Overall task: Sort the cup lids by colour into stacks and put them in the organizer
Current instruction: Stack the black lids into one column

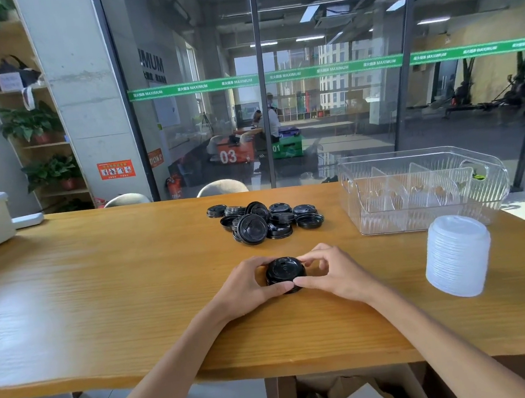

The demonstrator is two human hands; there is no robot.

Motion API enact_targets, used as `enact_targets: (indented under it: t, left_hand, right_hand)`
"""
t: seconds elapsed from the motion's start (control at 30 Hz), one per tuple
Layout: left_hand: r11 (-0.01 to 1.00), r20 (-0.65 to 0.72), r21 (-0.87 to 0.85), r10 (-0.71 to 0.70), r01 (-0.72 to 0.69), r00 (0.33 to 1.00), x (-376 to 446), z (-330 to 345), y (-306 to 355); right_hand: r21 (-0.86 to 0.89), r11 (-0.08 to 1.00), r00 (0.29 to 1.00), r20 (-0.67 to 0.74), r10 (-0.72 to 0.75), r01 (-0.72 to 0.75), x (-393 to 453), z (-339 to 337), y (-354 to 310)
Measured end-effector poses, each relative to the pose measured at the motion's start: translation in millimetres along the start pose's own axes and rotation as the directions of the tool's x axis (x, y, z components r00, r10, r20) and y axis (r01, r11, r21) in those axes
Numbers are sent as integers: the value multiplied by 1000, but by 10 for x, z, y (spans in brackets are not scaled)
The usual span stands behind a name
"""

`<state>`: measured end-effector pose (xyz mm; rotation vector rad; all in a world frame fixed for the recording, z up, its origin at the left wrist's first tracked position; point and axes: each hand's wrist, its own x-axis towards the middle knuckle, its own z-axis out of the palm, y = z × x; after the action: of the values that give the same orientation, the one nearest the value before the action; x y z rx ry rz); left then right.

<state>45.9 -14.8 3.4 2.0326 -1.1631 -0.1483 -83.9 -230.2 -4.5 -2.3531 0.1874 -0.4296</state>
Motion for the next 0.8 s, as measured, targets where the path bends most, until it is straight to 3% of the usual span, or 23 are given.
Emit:
enact_targets:
  t: [0.47, 0.8]
  left_hand:
    - [999, 14, 39, -25, 24, 1000, 9, 23, -11]
    - [999, -1, -5, -44, 44, 999, 2, 28, -12]
  right_hand:
    - [-74, 997, 1000, -6, -10, 10, -5, 34, 47]
    - [8, 999, 997, -66, -44, 45, -60, 43, 23]
